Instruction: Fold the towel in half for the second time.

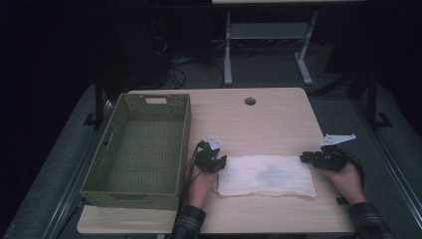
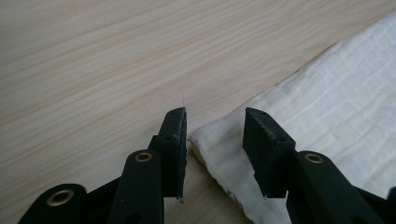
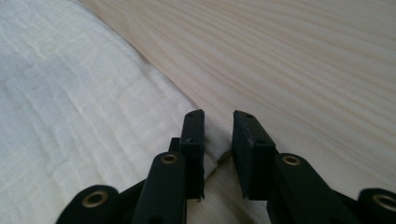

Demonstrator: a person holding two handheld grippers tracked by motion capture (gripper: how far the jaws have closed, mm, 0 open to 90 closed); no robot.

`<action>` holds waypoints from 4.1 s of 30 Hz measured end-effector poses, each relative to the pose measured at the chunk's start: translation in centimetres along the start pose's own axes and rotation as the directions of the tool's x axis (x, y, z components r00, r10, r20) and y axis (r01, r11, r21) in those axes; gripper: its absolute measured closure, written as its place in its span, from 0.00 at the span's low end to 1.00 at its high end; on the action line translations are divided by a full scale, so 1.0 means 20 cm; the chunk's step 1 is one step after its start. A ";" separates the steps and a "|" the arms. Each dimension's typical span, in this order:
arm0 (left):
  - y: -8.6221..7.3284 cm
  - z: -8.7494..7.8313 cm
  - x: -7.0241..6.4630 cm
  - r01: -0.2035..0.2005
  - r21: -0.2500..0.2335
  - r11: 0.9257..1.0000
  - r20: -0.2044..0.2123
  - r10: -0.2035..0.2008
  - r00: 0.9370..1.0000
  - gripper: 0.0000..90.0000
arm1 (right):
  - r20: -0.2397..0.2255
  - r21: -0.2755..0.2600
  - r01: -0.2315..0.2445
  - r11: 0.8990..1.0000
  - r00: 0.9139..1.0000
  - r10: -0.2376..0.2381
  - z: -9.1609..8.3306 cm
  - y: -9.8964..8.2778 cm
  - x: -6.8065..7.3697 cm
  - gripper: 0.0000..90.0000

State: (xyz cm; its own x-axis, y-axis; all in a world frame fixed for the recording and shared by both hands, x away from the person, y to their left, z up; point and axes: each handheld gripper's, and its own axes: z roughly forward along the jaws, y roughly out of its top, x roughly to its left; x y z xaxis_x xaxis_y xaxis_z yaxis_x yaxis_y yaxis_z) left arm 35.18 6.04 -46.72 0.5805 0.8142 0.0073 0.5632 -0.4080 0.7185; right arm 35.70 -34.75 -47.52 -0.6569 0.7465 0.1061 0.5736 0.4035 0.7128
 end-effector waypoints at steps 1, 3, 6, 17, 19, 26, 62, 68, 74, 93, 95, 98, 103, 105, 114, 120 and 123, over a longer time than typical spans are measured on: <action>0.00 0.01 0.00 -0.004 0.002 1.000 0.003 0.004 1.000 0.66 | -0.004 -0.003 -0.005 1.000 1.000 0.005 0.00 0.00 0.00 0.83; 0.00 0.02 0.00 -0.003 0.003 1.000 0.009 0.003 1.000 0.66 | -0.012 -0.003 -0.007 1.000 1.000 0.007 0.00 0.00 0.00 0.85; 0.00 0.02 0.01 -0.004 -0.001 1.000 0.021 0.004 1.000 0.68 | -0.028 0.005 -0.011 1.000 1.000 0.011 0.00 0.00 0.00 0.92; 0.04 0.01 0.02 -0.020 -0.007 1.000 0.053 0.020 0.998 0.95 | 0.022 0.001 0.026 1.000 0.999 -0.026 -0.01 0.02 -0.02 0.96; 0.06 0.01 0.03 -0.009 -0.028 1.000 0.050 0.010 0.999 0.95 | 0.030 -0.007 0.028 1.000 0.999 -0.028 -0.02 0.04 -0.04 0.96; 0.13 0.05 0.07 0.012 -0.074 0.997 0.016 -0.011 1.000 0.95 | 0.062 -0.044 0.005 0.999 0.998 -0.003 0.00 0.12 -0.11 0.96; 0.04 -0.17 0.01 -0.039 -0.197 0.980 0.043 0.048 0.998 0.95 | 0.082 -0.118 0.015 0.993 0.997 -0.005 -0.14 0.04 0.04 0.96; 0.00 -0.20 -0.03 -0.064 -0.220 0.973 0.056 0.078 0.995 0.95 | 0.077 -0.132 -0.024 0.991 0.996 0.035 -0.18 0.00 0.07 0.96; -0.04 -0.23 -0.06 -0.093 -0.200 0.976 0.051 0.105 0.993 0.95 | 0.080 -0.122 -0.008 0.992 0.997 0.018 -0.20 -0.02 0.11 0.96; -0.13 -0.21 -0.11 -0.134 -0.135 0.982 0.057 0.143 0.988 0.92 | 0.031 -0.069 0.017 0.997 0.999 -0.015 -0.23 -0.14 0.20 0.94; -0.13 -0.22 -0.10 -0.118 -0.131 0.984 0.062 0.127 0.990 0.88 | 0.023 -0.079 0.013 0.997 1.000 -0.011 -0.24 -0.14 0.21 0.90; -0.12 -0.24 -0.10 -0.073 -0.152 0.986 0.084 0.087 0.993 0.77 | 0.003 -0.111 0.018 0.994 1.000 -0.018 -0.26 -0.12 0.21 0.82; -0.08 -0.31 -0.12 -0.055 -0.200 0.978 0.102 0.077 0.992 0.70 | -0.006 -0.141 0.029 0.990 1.000 -0.030 -0.28 -0.10 0.22 0.80; -0.06 -0.32 -0.12 -0.069 -0.195 0.978 0.116 0.093 0.989 0.73 | -0.020 -0.132 0.028 0.991 0.999 -0.031 -0.27 -0.09 0.21 0.89; -0.10 -0.18 -0.15 -0.132 -0.039 0.990 0.215 0.137 0.967 0.90 | -0.048 -0.017 0.025 1.000 0.998 -0.026 -0.20 -0.12 0.21 0.99; -0.12 -0.17 -0.15 -0.163 0.037 0.986 0.197 0.153 0.968 0.95 | -0.054 0.035 0.033 0.999 0.998 -0.031 -0.17 -0.15 0.22 1.00; -0.12 -0.17 -0.15 -0.173 0.035 0.984 0.192 0.163 0.968 0.94 | -0.050 0.041 0.047 0.998 0.998 -0.045 -0.16 -0.15 0.22 1.00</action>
State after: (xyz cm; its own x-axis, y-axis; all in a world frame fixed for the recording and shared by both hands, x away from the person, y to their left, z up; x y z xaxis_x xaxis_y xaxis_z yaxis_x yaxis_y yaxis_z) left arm 30.03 5.93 -46.20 0.7664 0.6423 -0.0092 0.4748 -0.5568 0.6816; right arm 29.52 -34.44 -46.90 -0.7058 0.7000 0.1083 0.5616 0.4599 0.6878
